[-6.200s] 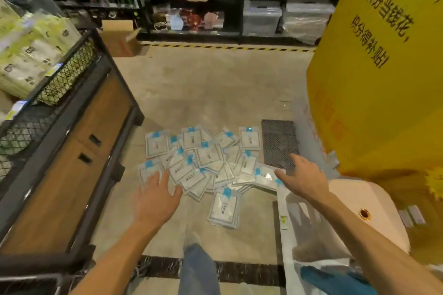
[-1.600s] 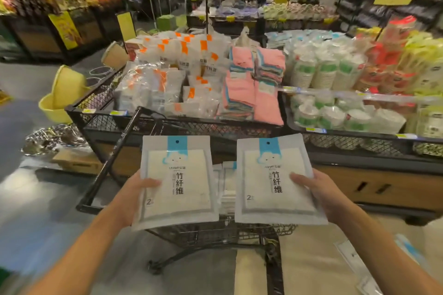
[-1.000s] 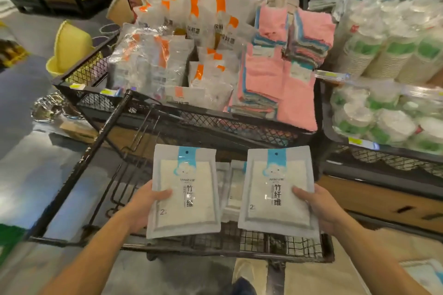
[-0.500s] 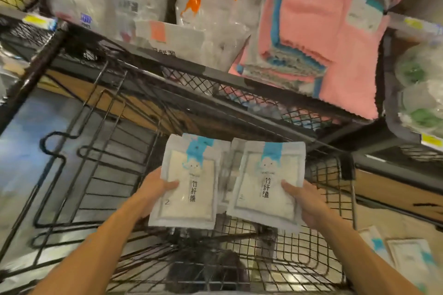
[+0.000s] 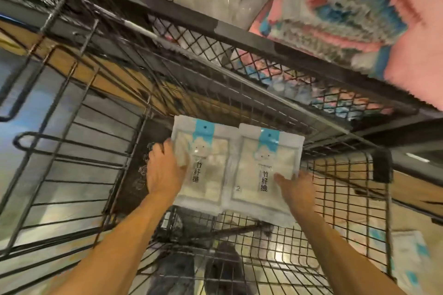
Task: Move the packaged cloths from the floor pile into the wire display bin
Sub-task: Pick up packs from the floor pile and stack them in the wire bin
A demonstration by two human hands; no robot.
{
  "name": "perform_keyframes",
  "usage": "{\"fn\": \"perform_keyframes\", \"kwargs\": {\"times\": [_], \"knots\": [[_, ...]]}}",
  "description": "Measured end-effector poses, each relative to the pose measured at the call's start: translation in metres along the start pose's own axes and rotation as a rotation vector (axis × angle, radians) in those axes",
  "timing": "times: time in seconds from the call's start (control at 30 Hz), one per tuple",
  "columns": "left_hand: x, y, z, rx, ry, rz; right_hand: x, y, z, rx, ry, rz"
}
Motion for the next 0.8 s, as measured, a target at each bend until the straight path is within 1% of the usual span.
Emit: {"fn": "perform_keyframes", "kwargs": {"times": [0.07,0.23,0.37,0.43,0.53,0.6,0.67,0.8], "knots": [[0.001,0.000,0.001,-0.133,0.063,0.051,0.000,0.003,0.001,0.113,-0.040,0.033],[0.000,-0.005,-0.001,-0.265,0.144,0.018,0.003,-0.005,-0.011,0.367,-0.103,0.091],[0.009,-0.019,0.000,-0.363,0.270,0.024,0.009,-0.025,-0.025,0.566,-0.258,0.041],[0.015,-0.035,0.003,-0.373,0.310,0.017,0.014,-0.038,-0.031,0.589,-0.325,0.004],[0.026,-0.073,0.012,-0.348,0.303,0.019,0.030,-0.064,-0.049,0.633,-0.476,-0.022],[0.040,-0.105,0.021,-0.360,0.298,0.053,0.044,-0.085,-0.065,0.655,-0.546,-0.040],[0.059,-0.140,0.031,-0.363,0.298,0.093,0.062,-0.108,-0.083,0.650,-0.591,-0.041],[0.096,-0.198,0.049,-0.346,0.326,0.120,0.101,-0.152,-0.116,0.598,-0.650,-0.027]]}}
Point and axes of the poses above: each hand's wrist, its own x-axis away from the middle knuckle, its own y-axis out of the palm, z = x × y, the point moved 1 cm from there along -x, towards the middle knuckle, and after that the axes turned 6 degrees about -y, right-handed, at the moved point
